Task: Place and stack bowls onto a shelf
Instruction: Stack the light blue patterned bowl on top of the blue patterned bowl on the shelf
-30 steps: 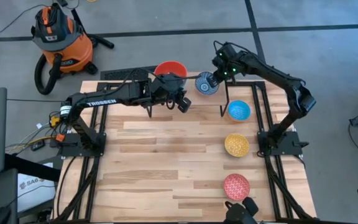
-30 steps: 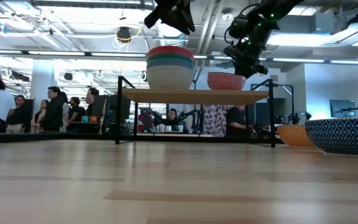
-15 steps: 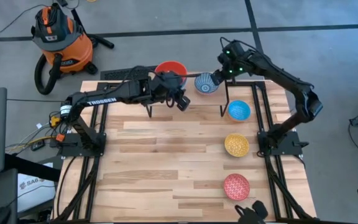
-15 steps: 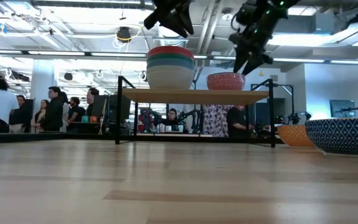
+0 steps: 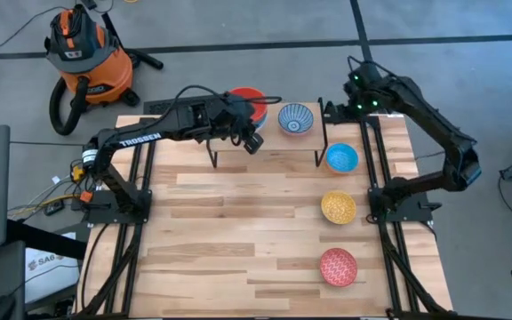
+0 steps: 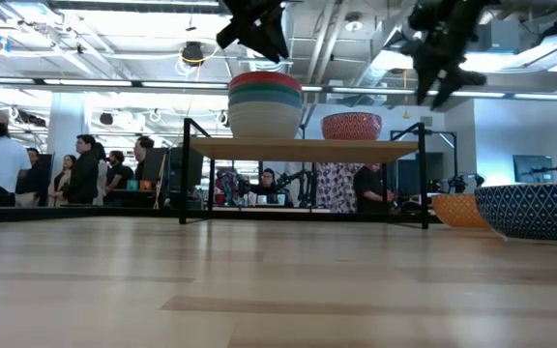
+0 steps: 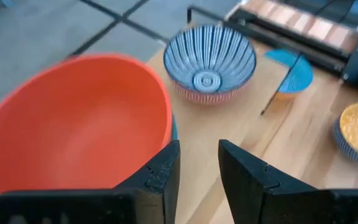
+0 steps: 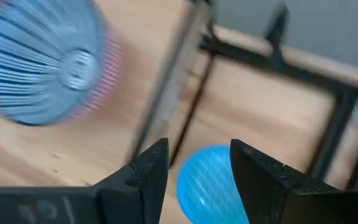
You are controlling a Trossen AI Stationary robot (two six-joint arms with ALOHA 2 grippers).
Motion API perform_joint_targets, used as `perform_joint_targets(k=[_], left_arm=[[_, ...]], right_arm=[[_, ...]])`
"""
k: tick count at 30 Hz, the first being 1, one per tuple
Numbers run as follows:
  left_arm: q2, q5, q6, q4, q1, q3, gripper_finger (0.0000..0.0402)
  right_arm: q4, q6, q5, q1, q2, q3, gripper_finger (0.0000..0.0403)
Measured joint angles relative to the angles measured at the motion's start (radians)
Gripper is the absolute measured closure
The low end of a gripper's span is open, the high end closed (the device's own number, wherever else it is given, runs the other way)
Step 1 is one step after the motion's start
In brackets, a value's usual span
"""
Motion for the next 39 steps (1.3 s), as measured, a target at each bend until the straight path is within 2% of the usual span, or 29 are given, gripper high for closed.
perform_joint_targets(k=[3, 7, 10, 15, 19, 27, 39], left_arm=[[-0.005, 0.001, 0.012, -0.017, 0.001, 0.0, 0.0305], [-0.012, 0.001, 0.04, -0.041, -0.003, 0.0, 0.0305], [-0.01, 0.014, 0.065, -0.052, -0.004, 0.0, 0.0305], [-0.01, 0.059, 0.118, -0.028, -0.003, 0.0, 0.0305], [-0.01, 0.06, 0.133, -0.027, -0.003, 0.0, 0.0305], [-0.011, 0.079, 0.116, -0.055, -0.006, 0.0, 0.0305], [-0.012, 0.058, 0.101, -0.138, -0.028, 0.0, 0.0305]], right_arm=[[-0.002, 0.069, 0.0, -0.019, -0.061, -0.101, 0.0212], [0.012, 0.179, 0.003, 0.027, -0.16, -0.259, 0.0226], [0.058, 0.274, 0.045, 0.053, -0.217, -0.379, 0.0237], [0.097, 0.372, 0.063, 0.018, -0.231, -0.542, 0.0251], [0.124, 0.438, 0.118, 0.015, -0.22, -0.622, 0.0256], [0.2, 0.462, 0.136, -0.024, -0.173, -0.698, 0.0259], [0.272, 0.426, 0.163, -0.073, -0.002, -0.701, 0.0291]])
